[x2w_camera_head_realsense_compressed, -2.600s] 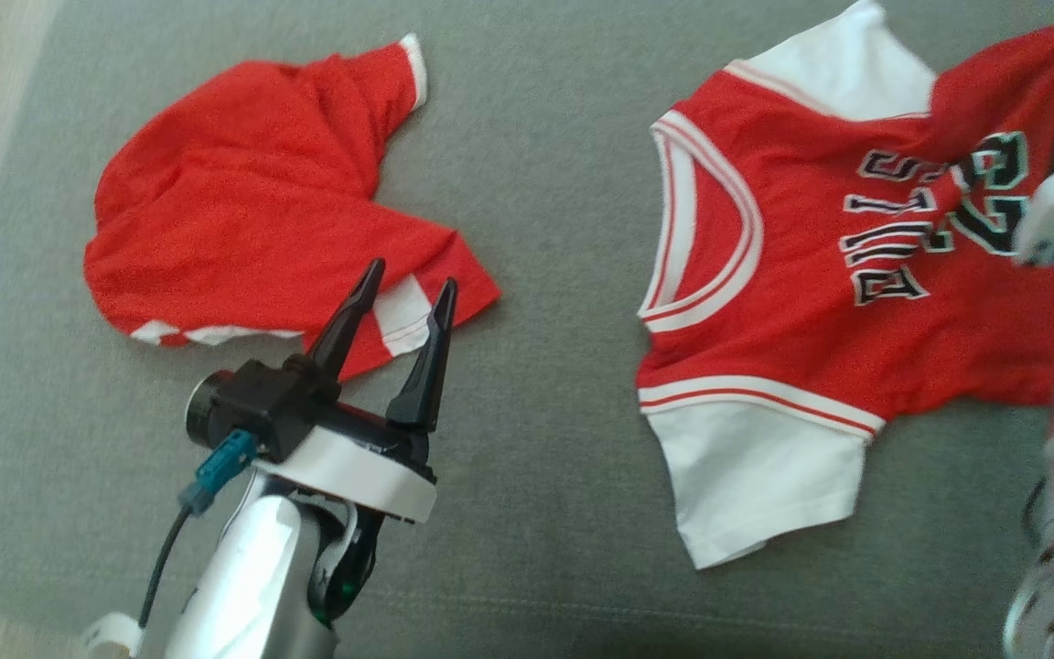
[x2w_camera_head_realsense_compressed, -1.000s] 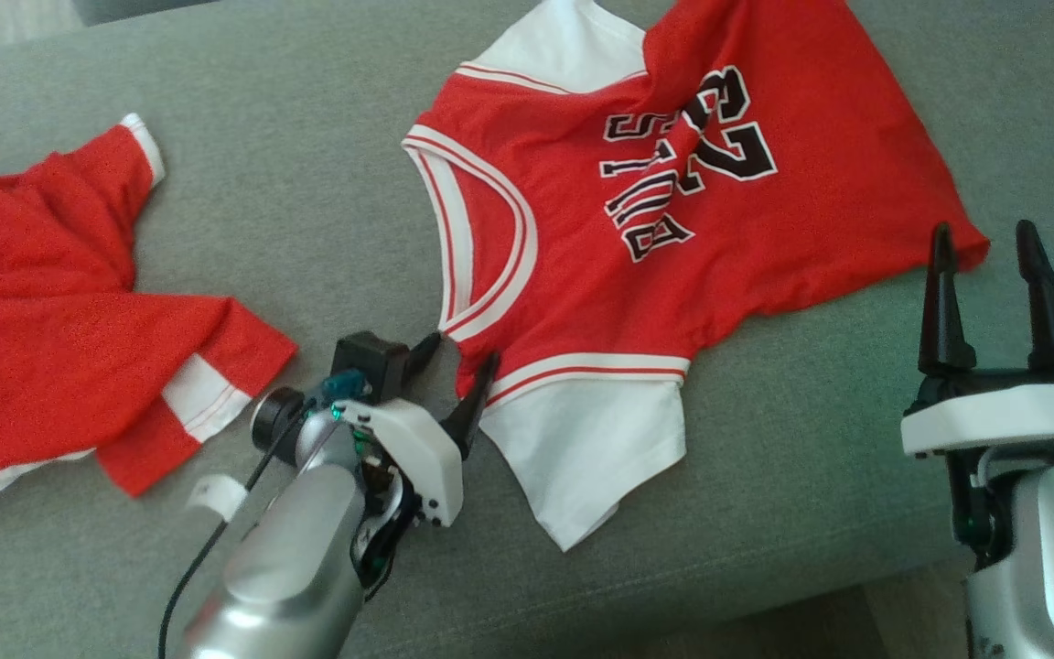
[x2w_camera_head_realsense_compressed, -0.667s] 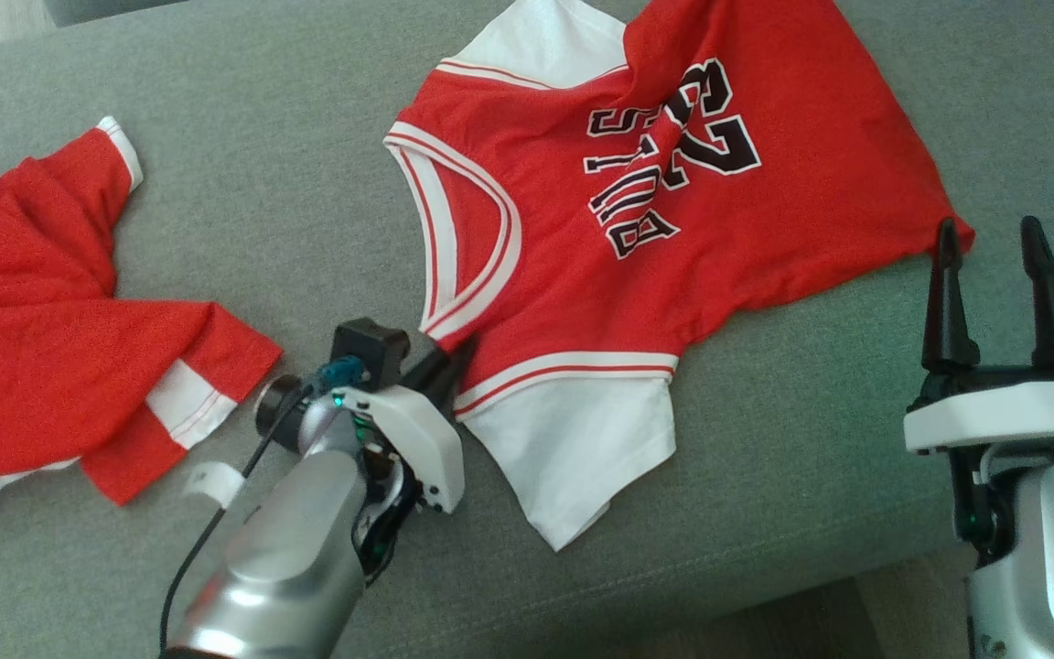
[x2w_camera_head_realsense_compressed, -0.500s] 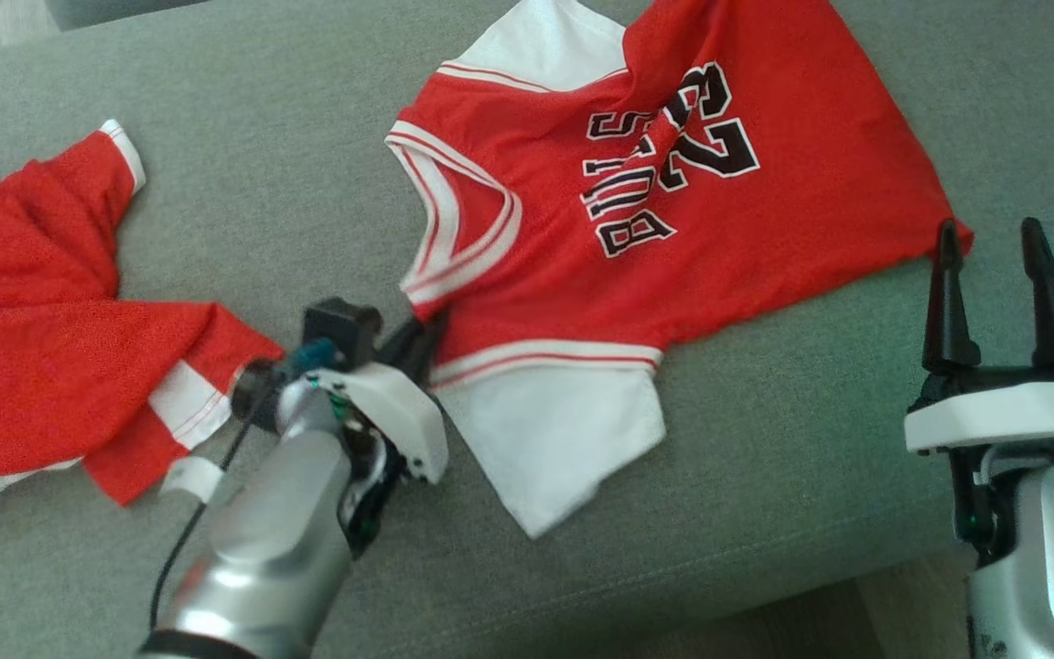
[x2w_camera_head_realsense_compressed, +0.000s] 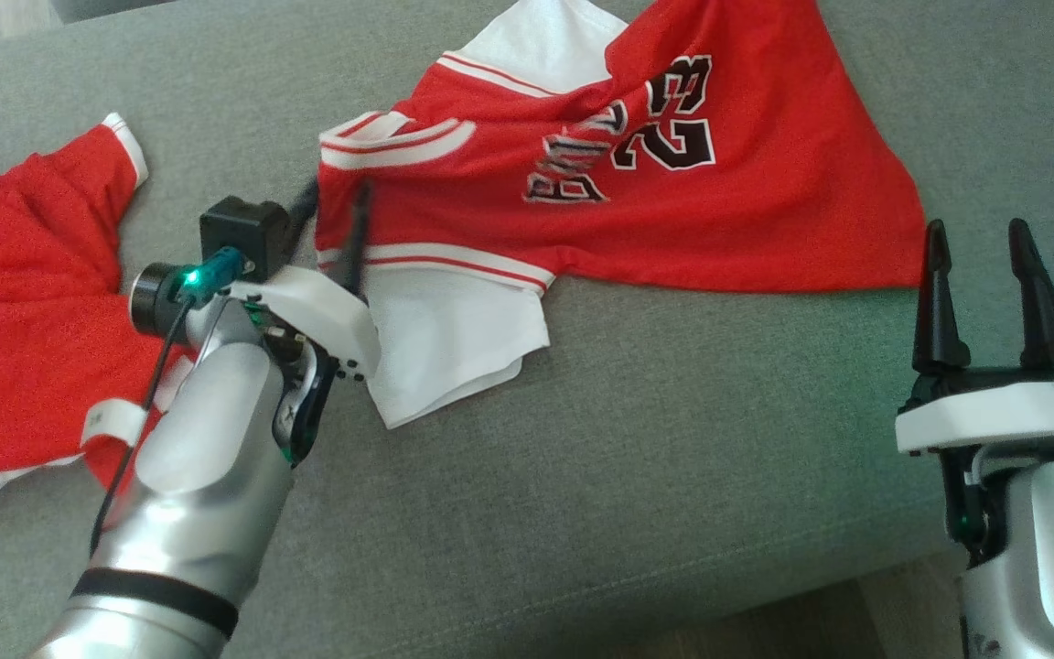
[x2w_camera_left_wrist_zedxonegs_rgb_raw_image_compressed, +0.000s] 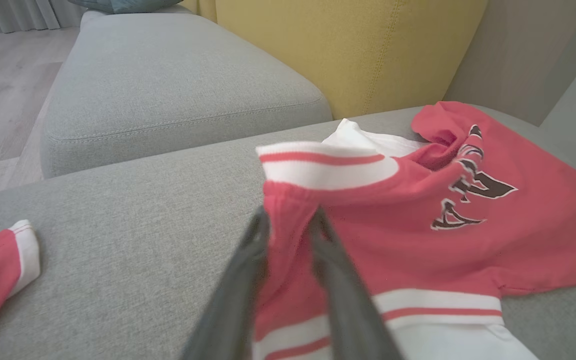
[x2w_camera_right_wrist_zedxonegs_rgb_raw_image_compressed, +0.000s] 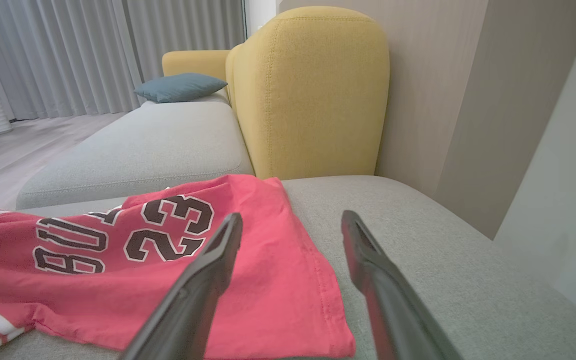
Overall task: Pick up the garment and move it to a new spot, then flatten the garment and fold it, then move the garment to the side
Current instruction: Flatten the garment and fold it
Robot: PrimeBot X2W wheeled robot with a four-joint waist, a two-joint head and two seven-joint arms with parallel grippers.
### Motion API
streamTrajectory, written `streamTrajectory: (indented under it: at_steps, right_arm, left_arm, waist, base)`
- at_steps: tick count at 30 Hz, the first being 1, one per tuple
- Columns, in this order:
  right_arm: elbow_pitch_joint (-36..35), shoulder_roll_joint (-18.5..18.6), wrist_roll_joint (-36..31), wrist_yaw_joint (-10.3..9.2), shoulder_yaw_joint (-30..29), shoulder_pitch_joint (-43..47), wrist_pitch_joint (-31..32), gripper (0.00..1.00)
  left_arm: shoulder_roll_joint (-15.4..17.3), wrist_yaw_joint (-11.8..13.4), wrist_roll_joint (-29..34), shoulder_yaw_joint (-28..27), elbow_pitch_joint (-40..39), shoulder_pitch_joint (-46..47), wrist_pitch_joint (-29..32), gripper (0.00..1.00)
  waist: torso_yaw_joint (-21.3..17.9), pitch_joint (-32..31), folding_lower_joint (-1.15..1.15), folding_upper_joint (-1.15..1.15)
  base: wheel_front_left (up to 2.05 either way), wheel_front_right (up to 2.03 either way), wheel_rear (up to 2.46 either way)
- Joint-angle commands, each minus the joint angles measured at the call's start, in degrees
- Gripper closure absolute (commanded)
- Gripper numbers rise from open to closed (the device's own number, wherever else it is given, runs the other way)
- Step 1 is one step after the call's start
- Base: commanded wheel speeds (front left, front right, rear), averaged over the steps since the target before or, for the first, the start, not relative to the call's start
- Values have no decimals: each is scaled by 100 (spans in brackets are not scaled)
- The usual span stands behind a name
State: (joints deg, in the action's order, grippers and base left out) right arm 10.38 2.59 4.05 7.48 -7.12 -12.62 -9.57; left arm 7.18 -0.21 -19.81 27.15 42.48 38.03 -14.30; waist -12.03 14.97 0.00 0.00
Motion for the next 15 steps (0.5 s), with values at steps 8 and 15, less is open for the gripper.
streamTrajectory:
  at_steps: [8,15]
  right_arm:
    - [-71,29,47,1,117,-114,-71,0]
    - [-46,29,126,1,139,75,-156,0]
  left_arm:
    - [-44,155,81,-479,-654,-344,-69,0]
    - [-215,211,122,-932,-1765,-1259,-69,0]
  waist:
    - [235,-171,0,0]
    - [619,-476,0,0]
  base:
    - [0,0,0]
    - [0,0,0]
